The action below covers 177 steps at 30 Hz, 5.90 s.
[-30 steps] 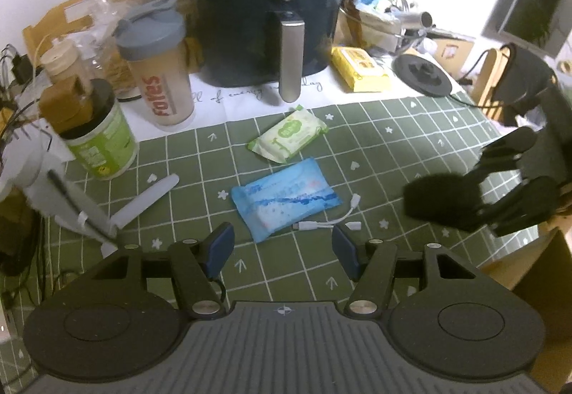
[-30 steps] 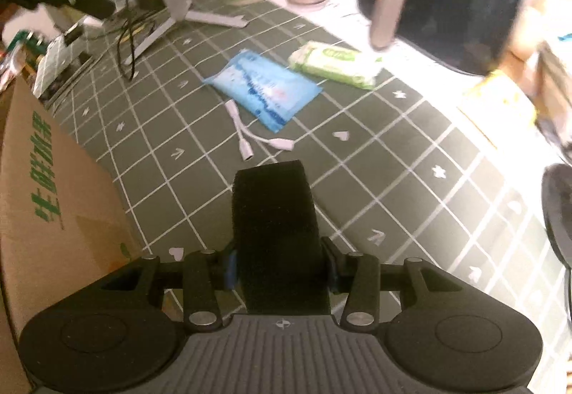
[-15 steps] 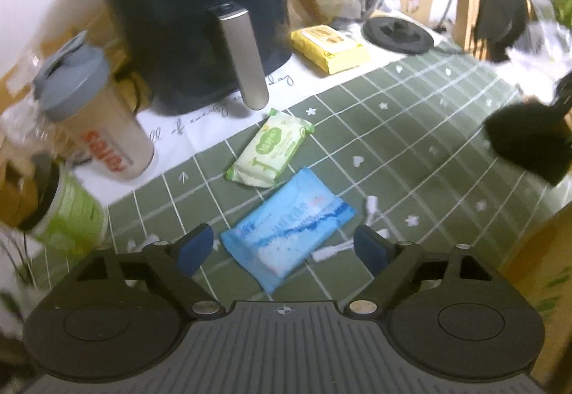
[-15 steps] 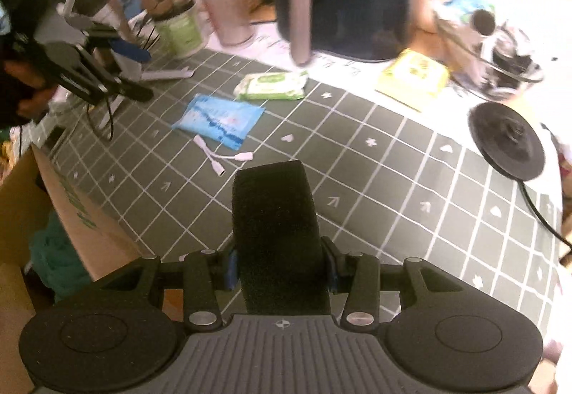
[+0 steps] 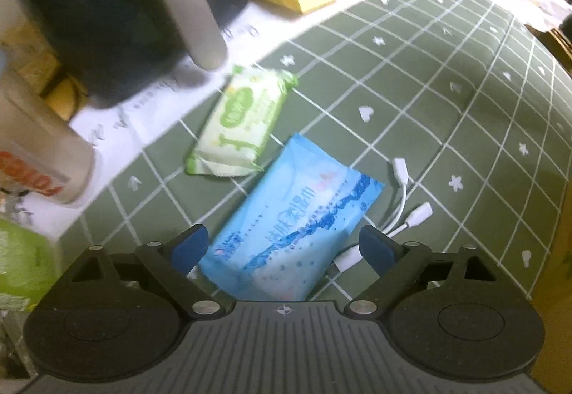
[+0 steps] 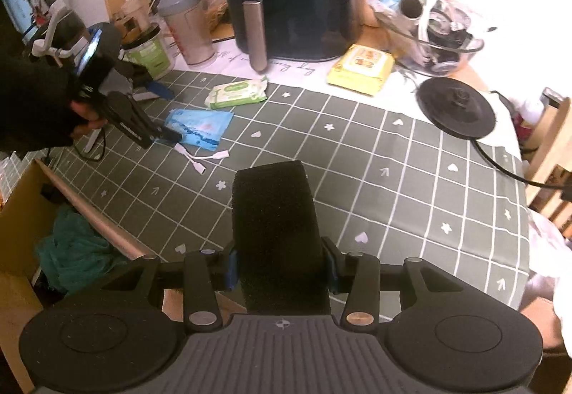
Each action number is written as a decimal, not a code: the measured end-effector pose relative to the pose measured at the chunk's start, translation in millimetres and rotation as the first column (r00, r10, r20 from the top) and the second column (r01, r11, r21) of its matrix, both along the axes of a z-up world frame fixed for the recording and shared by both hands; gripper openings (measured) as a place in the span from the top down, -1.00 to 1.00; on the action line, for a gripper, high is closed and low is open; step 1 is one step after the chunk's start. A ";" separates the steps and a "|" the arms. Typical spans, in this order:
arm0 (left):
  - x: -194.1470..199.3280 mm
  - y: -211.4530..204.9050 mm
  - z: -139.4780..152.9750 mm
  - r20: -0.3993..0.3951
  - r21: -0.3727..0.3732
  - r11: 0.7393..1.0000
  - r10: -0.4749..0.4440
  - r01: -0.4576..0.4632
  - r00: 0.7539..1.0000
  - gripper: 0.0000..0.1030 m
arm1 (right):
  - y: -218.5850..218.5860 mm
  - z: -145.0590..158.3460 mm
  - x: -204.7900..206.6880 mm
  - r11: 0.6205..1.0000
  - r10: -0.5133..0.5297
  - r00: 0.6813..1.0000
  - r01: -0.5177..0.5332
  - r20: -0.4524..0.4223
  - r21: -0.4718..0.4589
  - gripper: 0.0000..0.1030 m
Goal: Organize soft objects
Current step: 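Grasp the blue wet-wipes packet with the left gripper while the right holds the case, then carry the blue packet with the left and the case with the right toward the box, then drop the blue packet into the box with the left while the right releases the case, then withdraw both tools from the box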
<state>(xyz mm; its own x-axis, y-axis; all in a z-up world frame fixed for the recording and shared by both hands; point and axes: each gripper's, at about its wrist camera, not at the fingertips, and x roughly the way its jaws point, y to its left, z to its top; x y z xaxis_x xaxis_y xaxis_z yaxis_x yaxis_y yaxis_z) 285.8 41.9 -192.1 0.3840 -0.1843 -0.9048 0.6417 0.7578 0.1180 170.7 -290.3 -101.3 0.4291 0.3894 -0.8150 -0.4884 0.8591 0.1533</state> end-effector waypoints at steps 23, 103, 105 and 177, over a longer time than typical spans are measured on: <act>9.8 -5.7 -13.4 -0.088 -0.060 0.998 -0.018 0.013 0.996 -0.40 | -22.3 4.5 -26.1 0.996 -0.089 0.996 0.090 -0.017 0.005 0.09; -261.0 -56.0 174.3 0.058 -0.382 0.891 0.289 -0.246 0.956 -0.60 | -14.7 66.1 -121.6 0.950 0.024 0.997 -0.047 0.077 0.308 0.08; -266.5 -55.5 173.0 0.057 -0.381 0.887 0.306 -0.263 0.950 -0.60 | -15.2 65.6 -124.8 0.949 0.024 0.997 -0.047 0.076 0.312 0.08; -276.5 -34.1 164.3 0.014 -0.331 0.818 0.503 -0.471 0.864 -0.60 | 16.5 32.1 -132.2 0.998 -0.013 0.994 0.007 0.106 0.057 -1.00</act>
<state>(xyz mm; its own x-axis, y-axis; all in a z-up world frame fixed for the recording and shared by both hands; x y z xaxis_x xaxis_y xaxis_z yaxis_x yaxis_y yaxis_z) 9.3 7.8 -27.8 0.5795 -0.2105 -0.7873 0.1767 0.9755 -0.1308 38.5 -273.8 -69.3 0.5166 0.4284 -0.7414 -0.4960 0.8555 0.1487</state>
